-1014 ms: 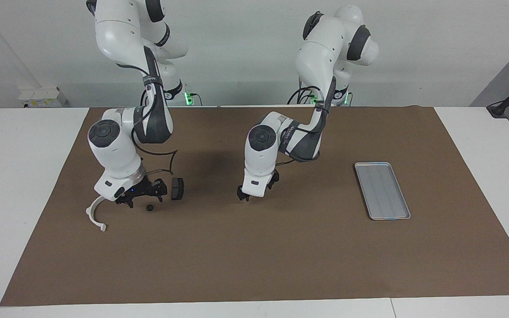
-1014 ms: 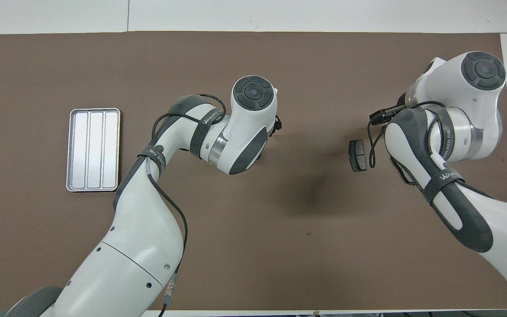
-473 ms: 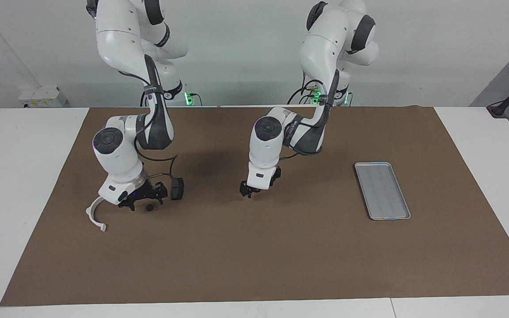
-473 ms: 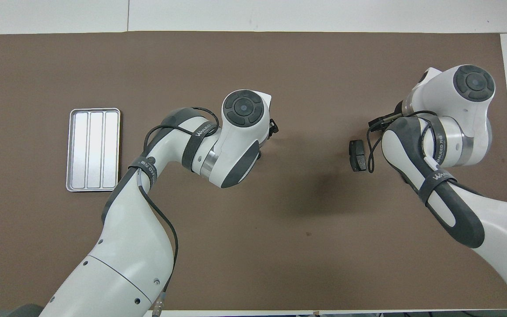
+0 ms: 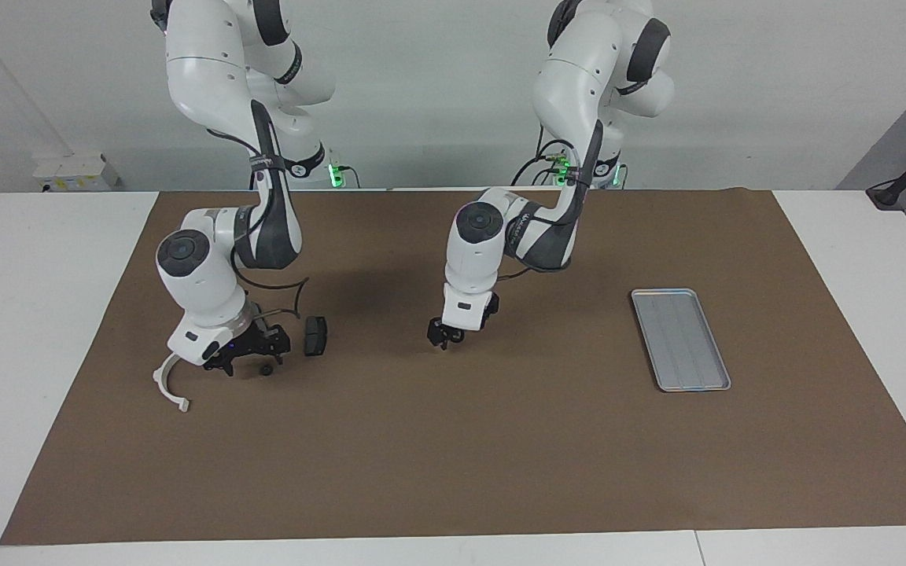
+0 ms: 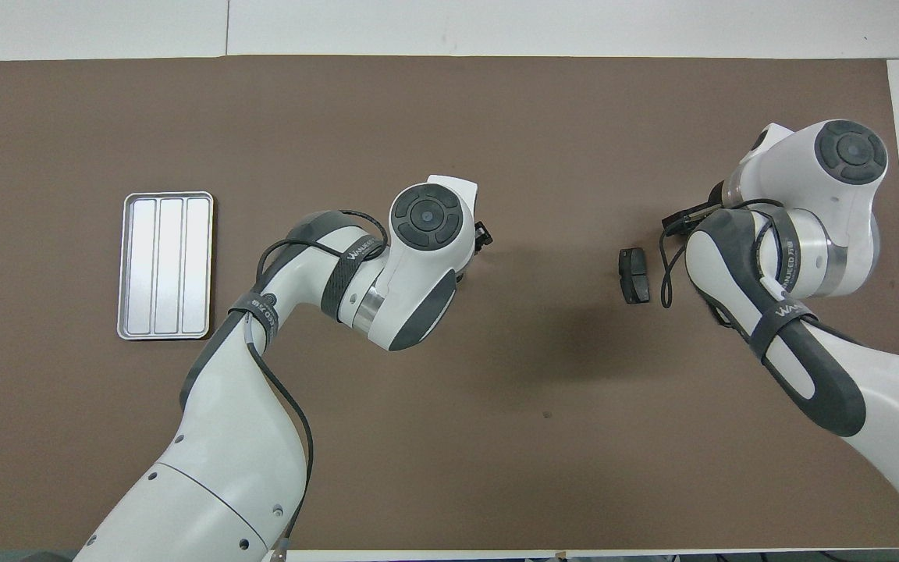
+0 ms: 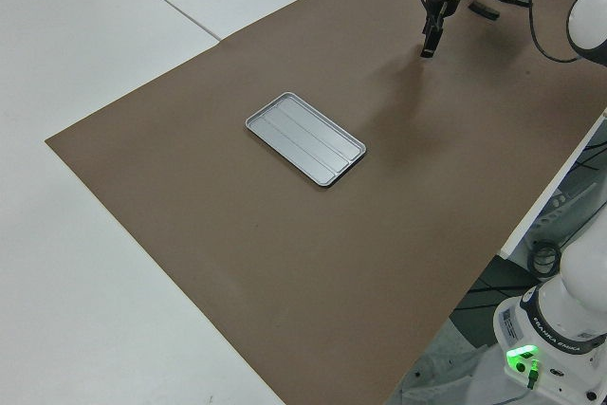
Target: Pick bearing gear from pile to tray
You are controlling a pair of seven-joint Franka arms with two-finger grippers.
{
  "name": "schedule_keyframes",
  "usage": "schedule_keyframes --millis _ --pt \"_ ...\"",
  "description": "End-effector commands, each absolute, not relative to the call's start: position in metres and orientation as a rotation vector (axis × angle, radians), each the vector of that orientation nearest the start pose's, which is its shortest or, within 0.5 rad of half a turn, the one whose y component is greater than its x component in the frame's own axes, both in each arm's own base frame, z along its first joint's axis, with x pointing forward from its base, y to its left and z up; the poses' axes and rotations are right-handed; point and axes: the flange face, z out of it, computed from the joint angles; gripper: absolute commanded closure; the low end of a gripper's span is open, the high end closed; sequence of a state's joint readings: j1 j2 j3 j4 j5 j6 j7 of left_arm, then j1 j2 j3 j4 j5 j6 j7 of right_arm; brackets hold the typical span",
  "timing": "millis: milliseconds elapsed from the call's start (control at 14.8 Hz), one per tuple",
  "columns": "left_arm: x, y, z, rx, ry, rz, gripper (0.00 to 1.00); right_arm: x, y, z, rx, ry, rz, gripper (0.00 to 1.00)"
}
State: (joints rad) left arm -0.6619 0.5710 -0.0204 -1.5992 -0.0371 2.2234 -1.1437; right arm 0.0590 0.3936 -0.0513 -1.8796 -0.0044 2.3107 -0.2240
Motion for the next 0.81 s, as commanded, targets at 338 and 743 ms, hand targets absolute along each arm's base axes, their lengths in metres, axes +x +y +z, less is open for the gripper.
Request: schedule_keyframes --millis 338,743 --pt "0.522 -0.437 0.304 -3.111 -0.788 -0.019 0.08 0.637 0.016 0.285 -3.127 -0.374 -0.099 0.03" --pt "0.523 -0.438 0.306 -3.099 -0.774 -0.011 0.08 0.636 0.03 0.285 -3.125 -0.337 -0.083 0.14"
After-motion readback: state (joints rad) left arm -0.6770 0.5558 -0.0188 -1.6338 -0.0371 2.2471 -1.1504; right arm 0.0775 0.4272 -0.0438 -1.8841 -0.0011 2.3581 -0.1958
